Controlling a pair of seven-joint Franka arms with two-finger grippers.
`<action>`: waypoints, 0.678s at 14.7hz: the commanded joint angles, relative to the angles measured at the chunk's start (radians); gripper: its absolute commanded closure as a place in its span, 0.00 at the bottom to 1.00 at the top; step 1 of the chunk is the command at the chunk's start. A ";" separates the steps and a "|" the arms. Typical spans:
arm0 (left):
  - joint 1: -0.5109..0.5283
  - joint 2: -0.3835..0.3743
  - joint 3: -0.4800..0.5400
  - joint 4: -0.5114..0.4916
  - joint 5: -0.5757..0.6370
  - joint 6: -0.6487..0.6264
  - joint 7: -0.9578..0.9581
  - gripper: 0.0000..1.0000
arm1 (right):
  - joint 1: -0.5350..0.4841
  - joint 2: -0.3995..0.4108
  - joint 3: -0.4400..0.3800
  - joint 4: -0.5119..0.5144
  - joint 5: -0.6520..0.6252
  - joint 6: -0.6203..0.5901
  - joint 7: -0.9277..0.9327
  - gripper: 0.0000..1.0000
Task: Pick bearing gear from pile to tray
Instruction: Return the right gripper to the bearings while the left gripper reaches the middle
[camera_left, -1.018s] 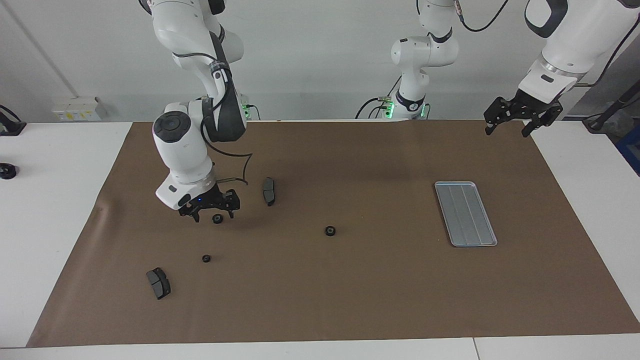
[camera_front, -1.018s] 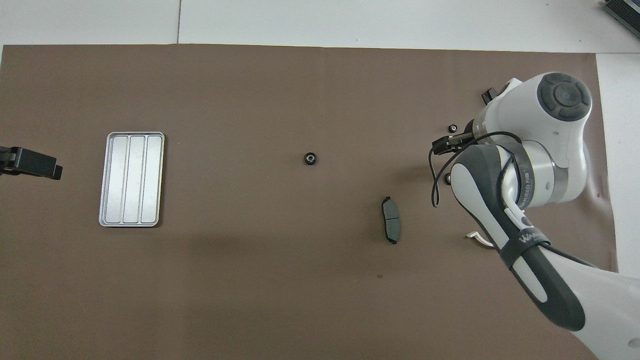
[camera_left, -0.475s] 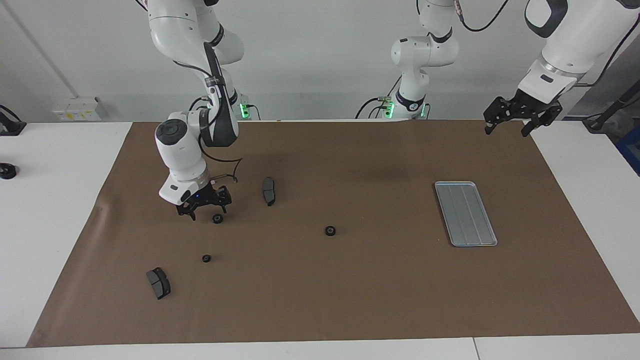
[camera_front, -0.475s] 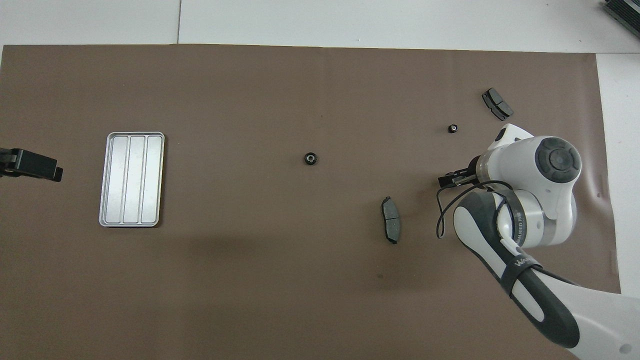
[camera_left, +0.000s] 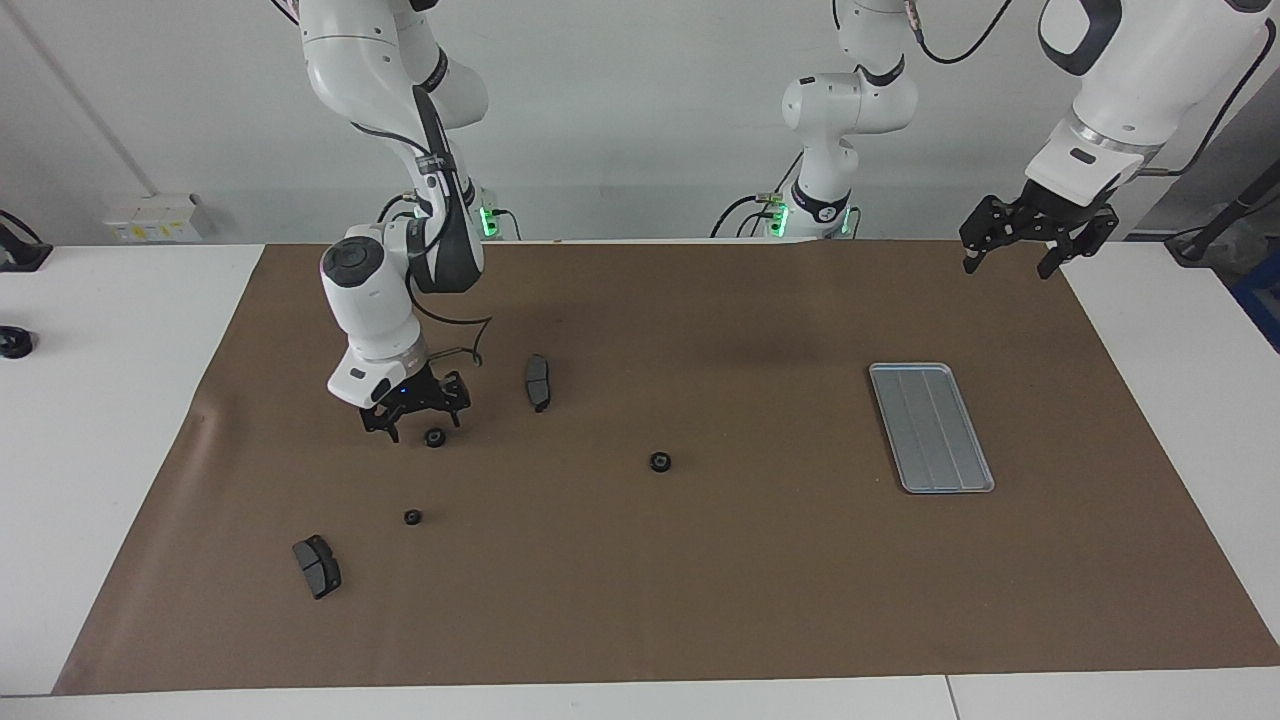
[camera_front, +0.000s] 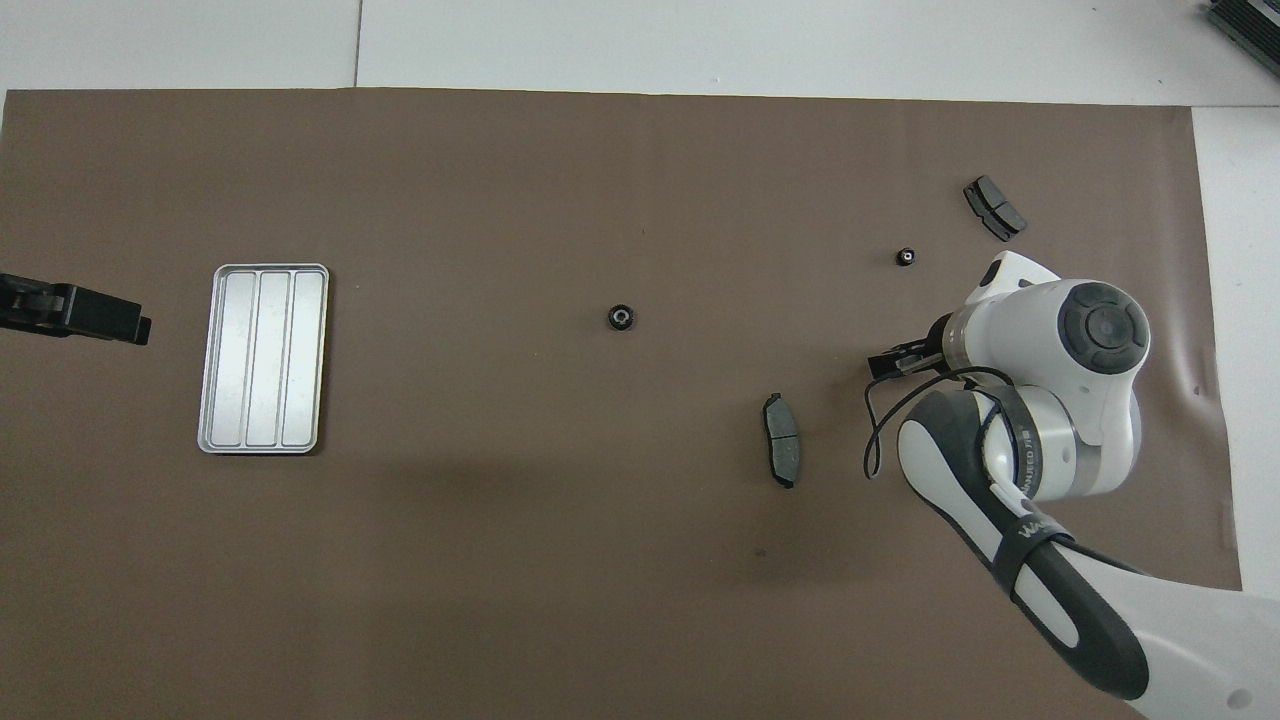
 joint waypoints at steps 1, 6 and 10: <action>-0.106 -0.005 0.010 -0.100 -0.006 0.152 -0.108 0.00 | -0.002 -0.003 0.003 -0.049 0.018 0.065 -0.021 0.30; -0.278 0.159 0.011 -0.104 0.041 0.342 -0.298 0.00 | -0.002 0.003 0.003 -0.060 0.018 0.078 -0.021 0.38; -0.375 0.236 0.013 -0.115 0.044 0.404 -0.357 0.00 | 0.000 0.003 0.003 -0.060 0.018 0.080 -0.021 0.72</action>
